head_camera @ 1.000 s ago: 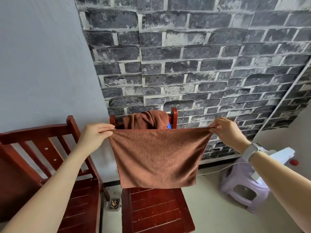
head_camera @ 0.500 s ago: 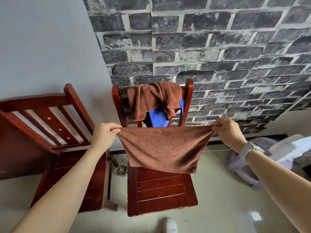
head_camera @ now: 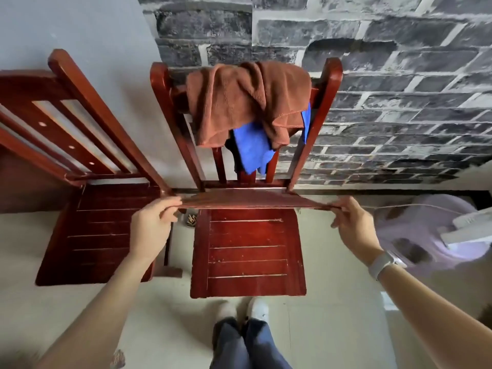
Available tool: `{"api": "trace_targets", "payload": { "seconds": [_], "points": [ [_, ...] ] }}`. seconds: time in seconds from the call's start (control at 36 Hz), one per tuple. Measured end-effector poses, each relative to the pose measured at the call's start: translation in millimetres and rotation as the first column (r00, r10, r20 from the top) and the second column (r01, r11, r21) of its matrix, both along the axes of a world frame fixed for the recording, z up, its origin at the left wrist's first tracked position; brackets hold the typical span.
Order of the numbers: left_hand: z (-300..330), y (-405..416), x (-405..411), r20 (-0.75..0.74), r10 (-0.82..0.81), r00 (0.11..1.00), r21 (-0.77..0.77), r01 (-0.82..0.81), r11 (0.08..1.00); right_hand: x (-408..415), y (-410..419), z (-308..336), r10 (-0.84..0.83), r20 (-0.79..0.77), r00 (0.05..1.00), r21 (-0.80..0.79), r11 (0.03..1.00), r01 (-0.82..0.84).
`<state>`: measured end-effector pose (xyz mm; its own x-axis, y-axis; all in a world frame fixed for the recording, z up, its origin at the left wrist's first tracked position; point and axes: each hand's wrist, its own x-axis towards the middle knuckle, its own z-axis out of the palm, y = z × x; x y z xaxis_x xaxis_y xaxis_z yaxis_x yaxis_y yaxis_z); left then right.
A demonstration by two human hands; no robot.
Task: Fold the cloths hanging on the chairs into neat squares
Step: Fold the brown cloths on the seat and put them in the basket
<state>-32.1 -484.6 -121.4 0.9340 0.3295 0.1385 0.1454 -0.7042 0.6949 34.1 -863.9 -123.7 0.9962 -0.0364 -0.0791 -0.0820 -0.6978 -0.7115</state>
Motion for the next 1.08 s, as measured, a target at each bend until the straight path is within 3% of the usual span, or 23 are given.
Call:
{"api": "trace_targets", "payload": {
  "seconds": [0.14,0.25,0.33,0.5,0.61,0.64,0.69,0.78,0.86,0.97,1.08],
  "points": [
    [-69.5,4.4,-52.2,-0.321,-0.072,0.944,0.11,0.113,0.987,-49.6,-9.5,-67.9,0.083,-0.261,0.962,-0.094,0.989,-0.111],
    [-120.2,-0.8,-86.6,-0.536,-0.08,0.84,0.121,0.171,0.978,-83.7,-10.7,-115.4,0.114,-0.511,0.852,-0.124,0.971,-0.204],
    [-150.8,-6.0,-105.3,-0.621,-0.084,0.78,0.115,0.196,0.974,-103.4,-10.5,-146.8,0.103,-0.626,0.773,-0.127,0.965,-0.231],
    [-198.0,-3.8,-129.8,-0.793,-0.127,0.596,0.035,0.254,0.967,-124.8,-8.5,-187.0,0.1,-0.703,0.704,-0.191,0.927,-0.322],
    [-213.5,2.3,-135.2,-0.868,-0.195,0.457,-0.025,0.352,0.936,-132.9,-11.4,-198.9,0.157,-0.838,0.523,-0.189,0.815,-0.548],
    [-214.4,2.4,-134.2,-0.868,-0.196,0.455,-0.031,0.345,0.938,-133.2,-11.2,-200.9,0.155,-0.843,0.515,-0.191,0.81,-0.555],
    [-216.6,1.3,-129.7,-0.836,-0.183,0.518,-0.032,0.287,0.957,-131.0,-9.1,-204.8,0.116,-0.786,0.608,-0.211,0.873,-0.439],
    [-215.0,-1.5,-113.9,-0.748,-0.095,0.657,-0.053,0.084,0.995,-118.5,-2.2,-203.3,0.036,-0.629,0.777,-0.169,0.969,-0.182],
    [-204.1,-4.1,-88.0,-0.662,0.006,0.749,-0.11,-0.105,0.988,-94.6,7.4,-191.5,-0.018,-0.553,0.833,-0.066,0.998,-0.022],
    [-176.5,-8.2,-42.8,-0.543,0.089,0.835,-0.329,-0.309,0.892,-53.7,19.1,-172.8,-0.108,-0.425,0.899,0.111,0.979,0.171],
    [-138.9,-11.7,1.4,-0.41,0.106,0.906,-0.532,-0.332,0.779,-11.7,33.1,-136.1,-0.15,-0.242,0.959,0.21,0.956,0.203]
  ]
}}
